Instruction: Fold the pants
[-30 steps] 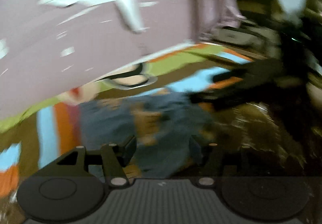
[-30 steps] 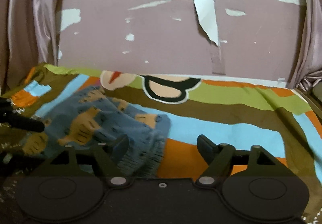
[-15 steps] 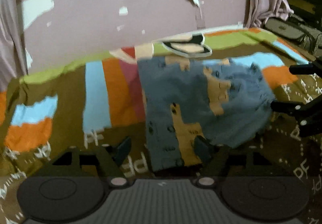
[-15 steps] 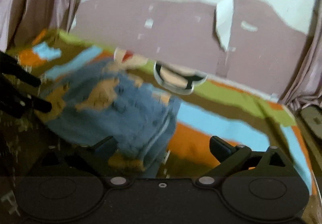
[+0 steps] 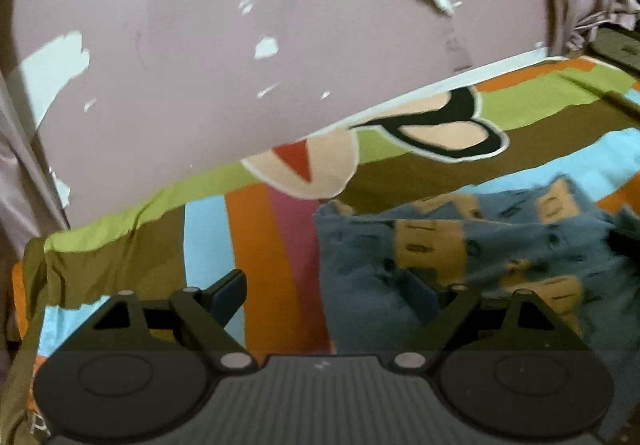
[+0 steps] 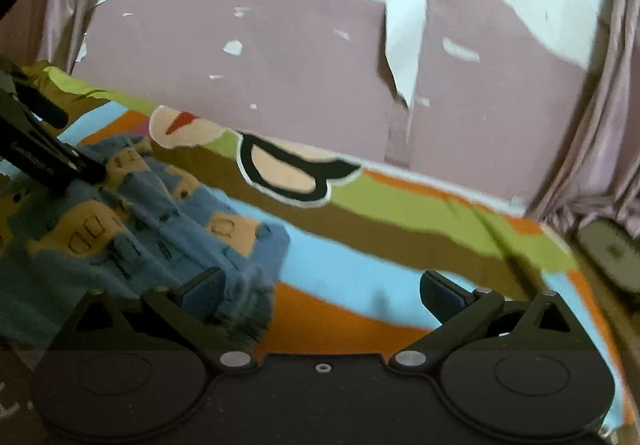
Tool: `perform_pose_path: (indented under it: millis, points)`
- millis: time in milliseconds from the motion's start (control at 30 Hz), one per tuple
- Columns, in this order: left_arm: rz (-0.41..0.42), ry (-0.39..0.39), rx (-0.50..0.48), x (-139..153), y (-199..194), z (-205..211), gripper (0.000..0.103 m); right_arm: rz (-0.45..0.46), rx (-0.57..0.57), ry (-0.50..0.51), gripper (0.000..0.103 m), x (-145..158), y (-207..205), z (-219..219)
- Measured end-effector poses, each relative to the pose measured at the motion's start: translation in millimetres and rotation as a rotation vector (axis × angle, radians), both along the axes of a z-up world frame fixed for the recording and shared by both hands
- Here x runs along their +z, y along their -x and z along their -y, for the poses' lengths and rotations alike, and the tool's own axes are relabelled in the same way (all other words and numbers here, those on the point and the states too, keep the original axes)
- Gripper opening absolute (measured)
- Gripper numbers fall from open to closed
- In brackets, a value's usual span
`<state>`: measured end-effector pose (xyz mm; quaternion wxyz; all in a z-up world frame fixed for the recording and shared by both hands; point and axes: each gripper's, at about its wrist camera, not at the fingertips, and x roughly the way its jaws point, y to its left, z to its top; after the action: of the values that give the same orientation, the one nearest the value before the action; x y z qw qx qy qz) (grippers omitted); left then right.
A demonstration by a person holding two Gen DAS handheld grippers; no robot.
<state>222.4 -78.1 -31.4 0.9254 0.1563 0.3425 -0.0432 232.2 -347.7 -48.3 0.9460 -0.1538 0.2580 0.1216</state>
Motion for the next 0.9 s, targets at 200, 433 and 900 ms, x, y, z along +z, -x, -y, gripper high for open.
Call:
perform_pose_path:
  millis: [200, 433, 900]
  points:
    - [0.009, 0.094, 0.073, 14.1, 10.1, -18.1, 0.091, 0.028, 0.040, -0.052, 0.102, 13.8, 13.5, 3.6]
    - [-0.055, 0.192, 0.059, 18.3, 60.2, -25.8, 0.097, -0.004, 0.091, -0.109, 0.102, 27.0, 45.1, -6.1]
    - [-0.195, 0.324, 0.159, -12.3, 96.1, -63.1, 0.102, -0.205, -0.058, -0.164, 0.102, 16.5, 89.6, 6.7]
